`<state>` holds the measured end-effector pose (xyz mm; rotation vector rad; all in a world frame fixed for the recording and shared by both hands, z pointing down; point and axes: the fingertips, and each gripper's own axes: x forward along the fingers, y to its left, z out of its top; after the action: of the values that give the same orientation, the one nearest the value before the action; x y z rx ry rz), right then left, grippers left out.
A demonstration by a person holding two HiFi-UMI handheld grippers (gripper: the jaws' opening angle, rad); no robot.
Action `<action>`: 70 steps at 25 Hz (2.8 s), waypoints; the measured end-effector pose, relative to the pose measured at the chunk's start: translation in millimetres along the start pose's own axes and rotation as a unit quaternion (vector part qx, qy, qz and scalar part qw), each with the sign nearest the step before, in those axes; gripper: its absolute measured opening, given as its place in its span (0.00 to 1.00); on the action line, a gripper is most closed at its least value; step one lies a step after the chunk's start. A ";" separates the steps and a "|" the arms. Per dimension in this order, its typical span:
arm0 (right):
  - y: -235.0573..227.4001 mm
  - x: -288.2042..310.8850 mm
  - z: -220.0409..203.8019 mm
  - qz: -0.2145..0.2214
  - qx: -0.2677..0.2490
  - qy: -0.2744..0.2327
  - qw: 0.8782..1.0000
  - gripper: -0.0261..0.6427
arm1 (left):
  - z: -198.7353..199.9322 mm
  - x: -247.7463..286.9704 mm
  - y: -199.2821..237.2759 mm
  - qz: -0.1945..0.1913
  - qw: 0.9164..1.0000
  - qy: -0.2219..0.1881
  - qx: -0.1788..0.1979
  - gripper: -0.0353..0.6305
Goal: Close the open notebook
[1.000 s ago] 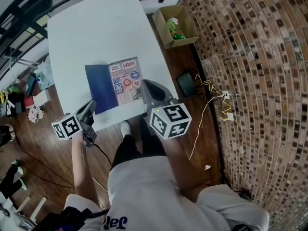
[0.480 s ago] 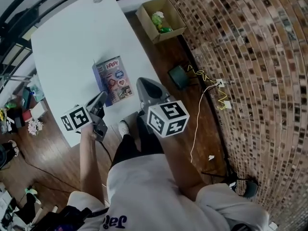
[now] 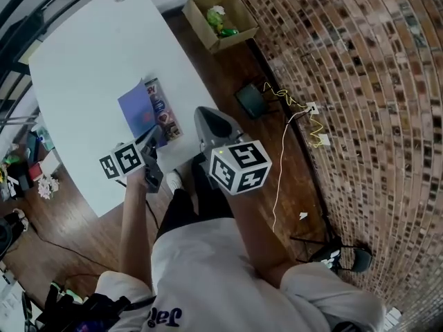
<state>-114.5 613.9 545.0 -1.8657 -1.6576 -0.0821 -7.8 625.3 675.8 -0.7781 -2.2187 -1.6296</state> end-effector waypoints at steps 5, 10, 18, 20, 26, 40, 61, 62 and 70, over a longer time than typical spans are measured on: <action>4.2 10.5 -2.7 0.007 0.006 0.007 1.000 0.03 | -5.7 30.3 8.5 0.033 0.999 0.005 0.014 0.09; 8.9 22.9 -5.2 0.016 0.011 0.012 1.000 0.03 | -14.7 56.2 21.7 0.062 0.998 0.019 0.012 0.10; 18.5 34.3 -5.7 0.031 0.017 0.019 0.999 0.03 | -14.5 68.5 20.1 0.070 0.997 0.032 0.013 0.17; 21.7 32.8 -3.5 0.034 0.015 0.017 0.999 0.03 | -15.4 69.3 17.1 0.061 0.997 0.038 0.021 0.20; 36.7 16.4 6.5 0.037 0.003 0.005 0.999 0.03 | -20.7 68.6 8.7 0.041 0.997 0.052 0.042 0.28; 153.5 -70.9 31.0 0.040 -0.086 -0.091 0.991 0.03 | 36.7 -149.8 -113.7 -0.008 0.950 -0.196 0.241 0.12; 220.4 -279.4 -51.5 0.143 -0.219 -0.122 0.957 0.03 | -130.1 -350.9 -190.4 0.196 0.813 -0.410 0.364 0.08; 207.8 -295.6 -67.5 0.142 -0.210 -0.108 0.961 0.03 | -158.2 -342.7 -196.1 0.197 0.820 -0.402 0.356 0.08; 199.3 -404.5 -122.8 0.172 -0.209 -0.077 0.960 0.03 | -290.1 -343.0 -270.8 0.177 0.818 -0.381 0.392 0.08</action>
<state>27.8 199.7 382.0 -2.5137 -1.4672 -0.1537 91.5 205.1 377.8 -1.5950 -2.6409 -0.1022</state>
